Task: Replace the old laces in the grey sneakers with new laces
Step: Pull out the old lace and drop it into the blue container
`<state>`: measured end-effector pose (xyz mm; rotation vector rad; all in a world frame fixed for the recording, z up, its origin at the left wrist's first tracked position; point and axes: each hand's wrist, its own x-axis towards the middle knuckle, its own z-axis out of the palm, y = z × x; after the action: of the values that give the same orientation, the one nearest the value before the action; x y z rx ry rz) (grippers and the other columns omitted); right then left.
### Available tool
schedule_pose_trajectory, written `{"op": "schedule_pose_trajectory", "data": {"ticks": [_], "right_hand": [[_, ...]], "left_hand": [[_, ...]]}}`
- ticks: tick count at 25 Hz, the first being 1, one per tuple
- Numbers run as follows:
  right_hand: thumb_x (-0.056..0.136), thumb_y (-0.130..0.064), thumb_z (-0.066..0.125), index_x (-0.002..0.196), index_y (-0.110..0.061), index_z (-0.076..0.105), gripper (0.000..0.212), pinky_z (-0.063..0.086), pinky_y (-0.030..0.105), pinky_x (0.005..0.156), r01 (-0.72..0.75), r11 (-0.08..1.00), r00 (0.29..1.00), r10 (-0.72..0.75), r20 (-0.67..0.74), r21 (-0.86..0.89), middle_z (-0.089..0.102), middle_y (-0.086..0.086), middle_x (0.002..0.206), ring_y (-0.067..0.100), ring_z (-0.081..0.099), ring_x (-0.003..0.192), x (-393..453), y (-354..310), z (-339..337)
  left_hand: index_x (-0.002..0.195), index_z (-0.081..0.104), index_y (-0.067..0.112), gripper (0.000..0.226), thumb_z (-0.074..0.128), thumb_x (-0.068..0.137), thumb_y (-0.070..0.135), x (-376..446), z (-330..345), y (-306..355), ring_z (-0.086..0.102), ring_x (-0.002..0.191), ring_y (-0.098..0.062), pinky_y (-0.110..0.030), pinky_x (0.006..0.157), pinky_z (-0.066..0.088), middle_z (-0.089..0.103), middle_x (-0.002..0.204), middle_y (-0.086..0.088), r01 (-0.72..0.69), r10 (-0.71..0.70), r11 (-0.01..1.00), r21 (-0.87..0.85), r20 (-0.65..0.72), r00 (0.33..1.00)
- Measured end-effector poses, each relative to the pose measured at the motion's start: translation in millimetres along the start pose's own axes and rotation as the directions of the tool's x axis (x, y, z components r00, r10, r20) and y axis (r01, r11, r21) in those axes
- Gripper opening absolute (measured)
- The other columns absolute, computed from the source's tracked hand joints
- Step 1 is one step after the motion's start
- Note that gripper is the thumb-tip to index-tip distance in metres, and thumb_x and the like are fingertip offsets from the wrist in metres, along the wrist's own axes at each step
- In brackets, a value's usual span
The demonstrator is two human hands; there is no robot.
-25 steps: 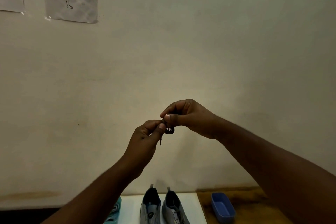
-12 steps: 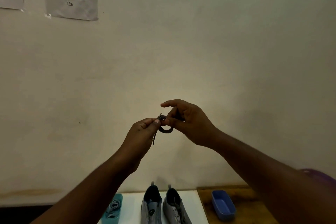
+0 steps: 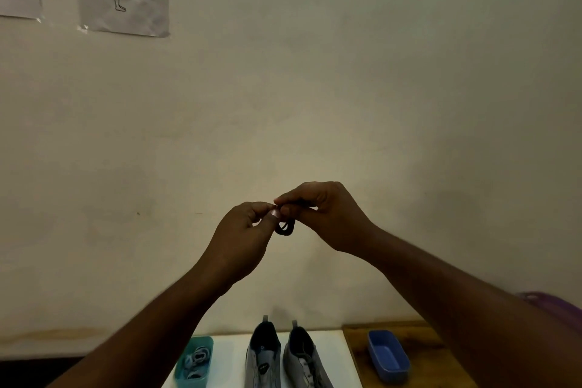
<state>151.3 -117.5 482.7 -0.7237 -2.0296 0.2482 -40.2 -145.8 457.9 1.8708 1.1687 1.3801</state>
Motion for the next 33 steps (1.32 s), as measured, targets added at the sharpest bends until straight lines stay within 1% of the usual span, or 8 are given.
{"op": "schedule_pose_trajectory", "data": {"ticks": [4, 9, 12, 14, 16, 20, 26, 33], "right_hand": [[0.093, -0.003, 0.071, 0.108, -0.009, 0.079, 0.018, 0.058, 0.029, 0.088, -0.018, 0.999, 0.999, 0.016, 0.037, 0.043, 0.080, -0.001, 0.098, 0.011, 0.075, 0.095, 0, 1, 0], [0.092, -0.008, 0.074, 0.102, -0.013, 0.080, 0.013, 0.056, 0.025, 0.085, -0.012, 0.999, 0.993, 0.006, -0.115, -0.048, 0.078, -0.007, 0.094, 0.008, 0.073, 0.093, 5, -1, 4], [0.093, -0.012, 0.074, 0.103, -0.015, 0.080, 0.013, 0.056, 0.029, 0.086, 0.020, 0.993, 0.978, -0.043, -0.202, -0.116, 0.077, -0.009, 0.096, 0.010, 0.071, 0.094, 11, -4, 4], [0.093, -0.012, 0.073, 0.106, -0.013, 0.079, 0.014, 0.057, 0.032, 0.087, 0.032, 0.990, 0.961, -0.068, -0.268, -0.136, 0.077, -0.008, 0.098, 0.008, 0.071, 0.095, 12, -7, 3], [0.094, -0.013, 0.073, 0.109, -0.013, 0.078, 0.016, 0.058, 0.037, 0.086, 0.062, 0.982, 0.924, -0.124, -0.363, -0.176, 0.077, -0.007, 0.101, 0.007, 0.071, 0.097, 14, -10, 0], [0.095, -0.028, 0.069, 0.111, -0.020, 0.076, 0.019, 0.055, 0.049, 0.088, 0.063, 0.965, 0.854, -0.185, -0.487, -0.255, 0.075, -0.015, 0.104, 0.005, 0.069, 0.099, 21, -16, -7], [0.096, -0.024, 0.071, 0.111, -0.018, 0.077, 0.018, 0.057, 0.039, 0.092, -0.020, 0.986, 0.872, -0.062, -0.485, -0.163, 0.076, -0.011, 0.102, 0.006, 0.071, 0.099, 17, -13, -12], [0.095, -0.014, 0.072, 0.109, -0.012, 0.078, 0.016, 0.058, 0.032, 0.091, -0.204, 0.979, 0.873, 0.189, -0.449, 0.017, 0.078, -0.006, 0.101, 0.008, 0.073, 0.099, -38, 33, -6]], "left_hand": [[0.102, 0.077, 0.034, 0.021, 0.055, 0.102, 0.031, 1, -4, 2, 0.059, 0.107, -0.002, -0.025, 0.087, 0.043, 0.069, 0.107, 0.014, -0.016, 0.016, 0.995, 0.100, 0.003, 1.000], [0.095, 0.078, 0.032, 0.019, 0.060, 0.100, 0.031, 1, -4, 7, 0.064, 0.090, -0.008, -0.028, 0.081, 0.045, 0.075, 0.094, -0.009, 0.005, -0.009, 0.992, -0.128, -0.032, 0.999], [0.125, 0.068, 0.033, 0.032, 0.061, 0.097, 0.046, 3, 0, 5, 0.058, 0.124, -0.012, -0.038, 0.105, 0.046, 0.068, 0.127, 0.005, -0.097, 0.108, 0.993, 0.062, -0.217, 0.970], [0.159, 0.029, 0.030, 0.075, 0.047, 0.096, 0.066, 1, -2, 3, 0.021, 0.154, -0.024, -0.052, 0.124, 0.018, 0.029, 0.165, 0.001, -0.151, 0.323, 0.842, 0.518, -0.260, 0.910], [0.163, 0.007, 0.025, 0.094, 0.036, 0.091, 0.078, 2, -5, 3, -0.002, 0.156, -0.037, -0.066, 0.120, 0.000, 0.001, 0.170, -0.010, -0.189, 0.565, 0.496, 0.847, -0.149, 0.812], [0.162, 0.010, 0.022, 0.101, 0.034, 0.088, 0.085, 8, -1, 7, -0.002, 0.154, -0.044, -0.077, 0.113, 0.006, 0.002, 0.169, -0.017, -0.236, 0.636, 0.306, 0.922, -0.014, 0.771], [0.163, 0.001, 0.022, 0.101, 0.028, 0.089, 0.085, 10, 13, 8, -0.008, 0.155, -0.038, -0.073, 0.116, 0.001, -0.007, 0.170, -0.013, -0.238, 0.573, 0.394, 0.888, -0.034, 0.819], [0.161, 0.009, 0.034, 0.083, 0.013, 0.093, 0.080, -4, 88, -44, 0.007, 0.155, -0.006, -0.052, 0.125, -0.004, 0.026, 0.166, 0.008, -0.273, 0.276, 0.921, 0.279, 0.029, 0.961]]}}
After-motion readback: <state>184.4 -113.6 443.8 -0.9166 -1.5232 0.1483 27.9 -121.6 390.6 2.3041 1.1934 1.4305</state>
